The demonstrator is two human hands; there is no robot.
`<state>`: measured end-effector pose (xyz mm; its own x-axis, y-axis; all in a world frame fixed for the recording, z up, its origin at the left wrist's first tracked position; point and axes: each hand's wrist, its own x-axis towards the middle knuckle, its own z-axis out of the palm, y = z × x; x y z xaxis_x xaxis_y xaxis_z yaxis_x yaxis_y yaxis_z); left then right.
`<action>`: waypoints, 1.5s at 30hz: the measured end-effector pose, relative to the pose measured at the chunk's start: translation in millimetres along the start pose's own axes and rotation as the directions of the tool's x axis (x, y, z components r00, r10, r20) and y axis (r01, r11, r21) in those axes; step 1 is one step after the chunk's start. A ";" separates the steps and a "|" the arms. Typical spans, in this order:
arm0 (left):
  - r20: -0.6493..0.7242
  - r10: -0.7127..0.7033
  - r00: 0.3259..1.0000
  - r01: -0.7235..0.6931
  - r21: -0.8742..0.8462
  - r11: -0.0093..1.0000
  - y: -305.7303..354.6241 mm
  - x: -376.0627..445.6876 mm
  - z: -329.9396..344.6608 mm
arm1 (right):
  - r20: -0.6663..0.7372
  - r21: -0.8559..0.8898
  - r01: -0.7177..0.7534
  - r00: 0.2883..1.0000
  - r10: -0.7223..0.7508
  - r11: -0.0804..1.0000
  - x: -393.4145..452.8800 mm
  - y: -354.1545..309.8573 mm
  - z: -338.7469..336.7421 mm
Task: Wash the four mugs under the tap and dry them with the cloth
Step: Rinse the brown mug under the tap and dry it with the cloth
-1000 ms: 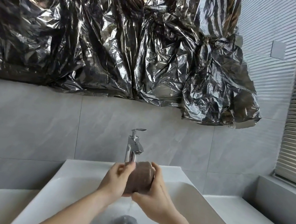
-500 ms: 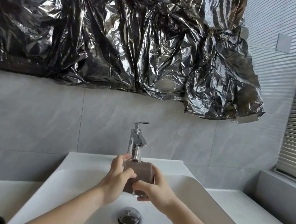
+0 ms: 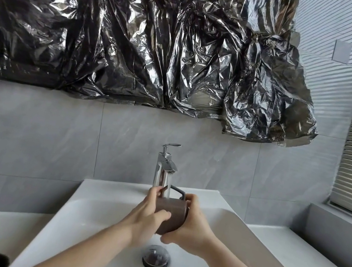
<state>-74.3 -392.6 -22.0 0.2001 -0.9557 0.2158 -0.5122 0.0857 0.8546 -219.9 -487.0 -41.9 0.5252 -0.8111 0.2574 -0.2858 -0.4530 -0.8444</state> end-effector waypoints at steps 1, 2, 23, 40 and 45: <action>-0.013 0.004 1.000 -0.004 0.002 1.000 0.5 -0.2 -0.5 | 0.000 -0.027 0.007 1.000 -0.007 1.000 -0.6 0.0 -0.6; -0.021 -0.004 1.000 0.004 0.010 1.000 -0.1 0.0 -1.3 | 0.001 -0.052 0.013 1.000 -0.013 0.999 -1.1 -0.6 -1.1; -0.137 -0.103 0.985 0.112 0.057 0.992 -6.3 6.9 -1.3 | -0.036 -0.247 0.213 0.973 -0.229 0.945 3.3 5.8 -1.9; -0.366 -0.295 0.882 0.376 0.171 0.911 -7.7 17.6 -4.3 | -0.084 -0.352 0.249 0.952 -0.295 0.902 -4.1 -13.5 1.5; -0.302 -0.350 0.887 0.394 0.101 0.913 -6.4 17.2 -2.9 | -0.070 -0.344 0.263 0.950 -0.304 0.901 -2.2 -12.4 3.6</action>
<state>-65.2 -408.7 -22.4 0.6086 -0.7927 0.0352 -0.4736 -0.3273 0.8177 -214.6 -478.3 -33.7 0.5296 -0.6586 0.5346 -0.3949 -0.7492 -0.5318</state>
